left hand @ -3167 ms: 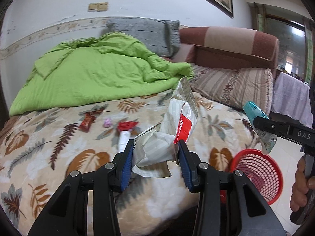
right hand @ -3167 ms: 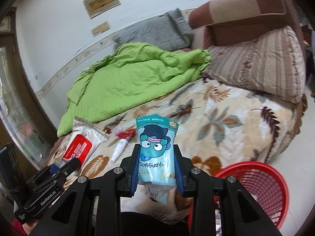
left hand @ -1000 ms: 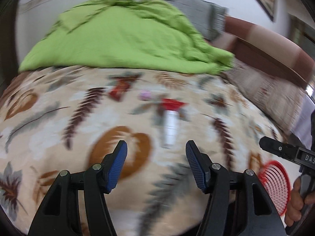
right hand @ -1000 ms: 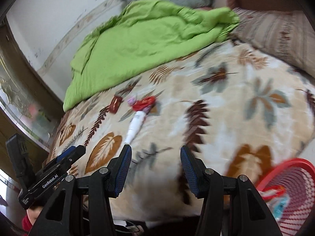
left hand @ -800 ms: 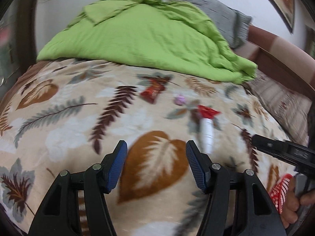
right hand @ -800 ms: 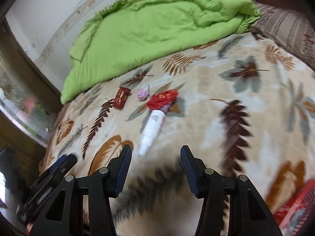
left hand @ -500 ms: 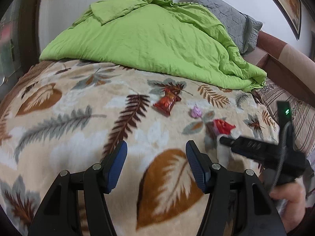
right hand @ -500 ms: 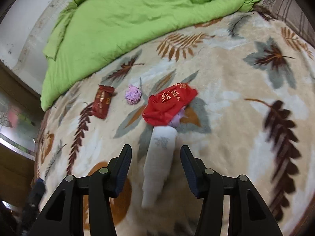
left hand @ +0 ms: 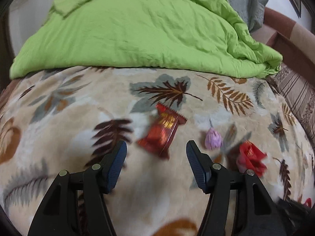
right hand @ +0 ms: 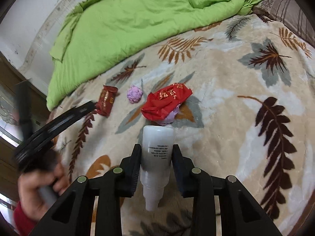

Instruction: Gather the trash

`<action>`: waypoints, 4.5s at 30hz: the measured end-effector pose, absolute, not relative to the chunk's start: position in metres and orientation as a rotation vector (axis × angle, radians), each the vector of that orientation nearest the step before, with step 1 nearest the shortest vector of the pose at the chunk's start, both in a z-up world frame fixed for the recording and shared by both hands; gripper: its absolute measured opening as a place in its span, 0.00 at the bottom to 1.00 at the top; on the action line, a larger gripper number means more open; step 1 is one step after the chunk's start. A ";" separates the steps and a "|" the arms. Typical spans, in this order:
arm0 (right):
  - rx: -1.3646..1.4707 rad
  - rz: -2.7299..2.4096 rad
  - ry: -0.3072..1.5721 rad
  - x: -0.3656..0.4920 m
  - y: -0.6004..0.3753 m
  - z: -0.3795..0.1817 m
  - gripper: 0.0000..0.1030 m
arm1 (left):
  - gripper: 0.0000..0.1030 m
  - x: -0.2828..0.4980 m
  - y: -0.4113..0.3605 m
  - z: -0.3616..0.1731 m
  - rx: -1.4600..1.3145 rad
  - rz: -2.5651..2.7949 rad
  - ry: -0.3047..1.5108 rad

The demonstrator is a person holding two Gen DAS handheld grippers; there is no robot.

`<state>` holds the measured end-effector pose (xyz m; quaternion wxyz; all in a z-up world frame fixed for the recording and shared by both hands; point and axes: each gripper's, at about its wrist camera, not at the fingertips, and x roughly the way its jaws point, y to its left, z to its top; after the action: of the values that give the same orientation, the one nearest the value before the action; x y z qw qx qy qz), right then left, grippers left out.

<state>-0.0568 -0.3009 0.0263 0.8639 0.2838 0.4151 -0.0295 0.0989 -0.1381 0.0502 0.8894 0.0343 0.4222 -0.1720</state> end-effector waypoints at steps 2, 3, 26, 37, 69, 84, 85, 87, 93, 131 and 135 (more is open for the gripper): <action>0.591 -0.058 0.855 -0.058 -0.302 0.030 0.32 | 0.60 0.117 -0.149 0.039 0.100 -0.327 0.891; 0.587 -0.055 0.852 -0.058 -0.301 0.031 0.32 | 0.59 0.122 -0.153 0.034 0.103 -0.333 0.904; 0.367 -0.018 0.604 -0.111 -0.267 0.082 0.32 | 0.29 -0.021 -0.099 0.087 0.111 -0.282 0.717; 0.373 0.052 0.559 -0.167 -0.251 0.084 0.32 | 0.29 -0.115 -0.066 0.095 0.169 -0.214 0.600; 0.377 0.062 0.573 -0.161 -0.250 0.080 0.32 | 0.29 -0.111 -0.073 0.089 0.157 -0.225 0.546; 0.379 0.062 0.574 -0.161 -0.251 0.079 0.32 | 0.29 -0.112 -0.073 0.087 0.156 -0.231 0.546; 0.379 0.061 0.574 -0.161 -0.251 0.079 0.32 | 0.29 -0.112 -0.073 0.087 0.155 -0.230 0.548; 0.378 0.062 0.575 -0.160 -0.250 0.079 0.32 | 0.29 -0.113 -0.072 0.088 0.155 -0.230 0.547; 0.378 0.065 0.576 -0.159 -0.248 0.077 0.32 | 0.29 -0.113 -0.072 0.088 0.155 -0.236 0.546; 0.497 0.067 0.538 -0.185 -0.281 0.090 0.32 | 0.29 -0.132 -0.084 0.095 0.051 -0.430 0.551; 0.521 0.041 0.518 -0.221 -0.307 0.104 0.32 | 0.29 -0.154 -0.115 0.104 0.082 -0.541 0.544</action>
<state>-0.2214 -0.3074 0.1039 0.9331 0.2545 0.2532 0.0199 -0.1536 -0.1146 0.1037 0.9265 0.0402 0.2655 -0.2637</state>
